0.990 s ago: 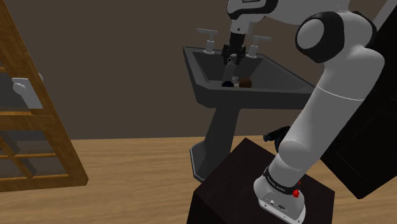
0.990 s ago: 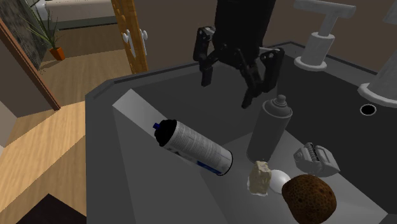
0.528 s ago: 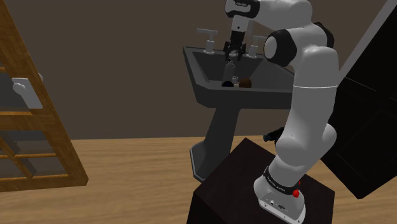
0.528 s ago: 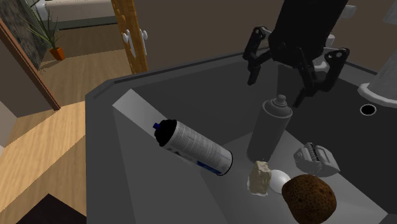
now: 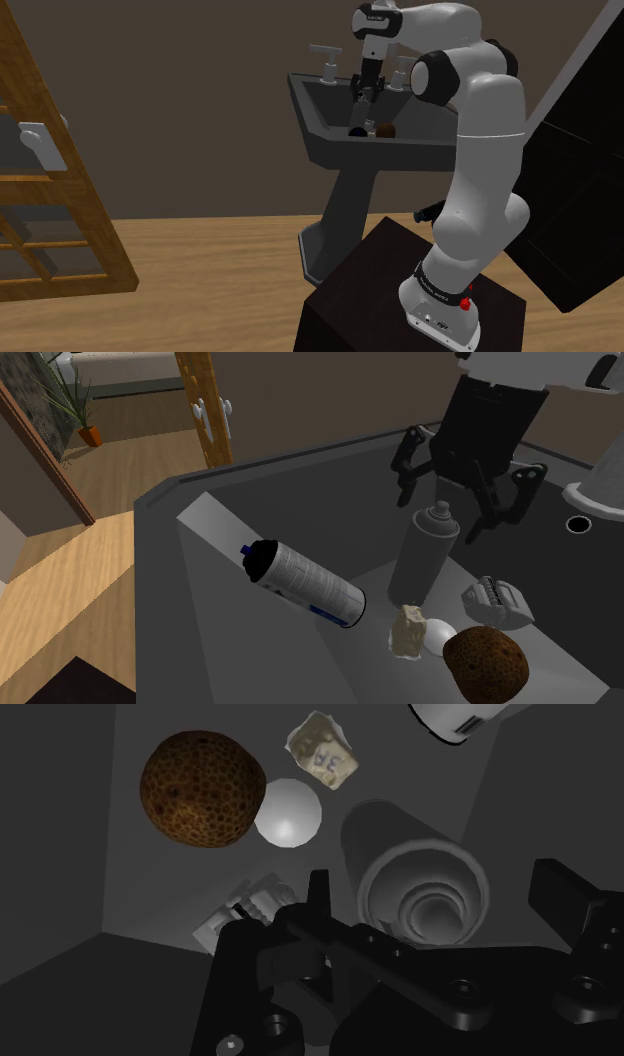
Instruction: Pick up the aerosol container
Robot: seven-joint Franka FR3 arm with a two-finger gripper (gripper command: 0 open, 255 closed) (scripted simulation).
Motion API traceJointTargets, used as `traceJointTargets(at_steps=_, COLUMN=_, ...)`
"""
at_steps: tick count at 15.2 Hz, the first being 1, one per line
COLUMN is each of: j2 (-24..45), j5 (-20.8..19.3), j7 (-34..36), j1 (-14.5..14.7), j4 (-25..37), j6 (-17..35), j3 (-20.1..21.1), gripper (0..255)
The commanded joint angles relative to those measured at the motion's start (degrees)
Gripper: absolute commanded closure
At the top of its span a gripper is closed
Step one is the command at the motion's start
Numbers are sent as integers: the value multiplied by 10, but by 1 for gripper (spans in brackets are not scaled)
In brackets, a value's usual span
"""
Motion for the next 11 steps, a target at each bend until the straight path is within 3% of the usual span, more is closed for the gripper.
traceJointTargets(at_steps=1, j2=0, j5=0, j7=-1, j1=1, j4=-13, j6=13, j3=0, gripper=0)
traceJointTargets(at_steps=2, j2=0, j5=0, j7=-1, j1=1, j4=-13, j6=13, j3=0, gripper=0)
traceJointTargets(at_steps=3, j2=-1, j5=-1, j7=-1, j1=1, j4=-16, j6=15, j3=0, gripper=255)
traceJointTargets(at_steps=11, j2=-3, j5=-1, j7=-1, j1=2, j4=-17, j6=15, j3=0, gripper=255)
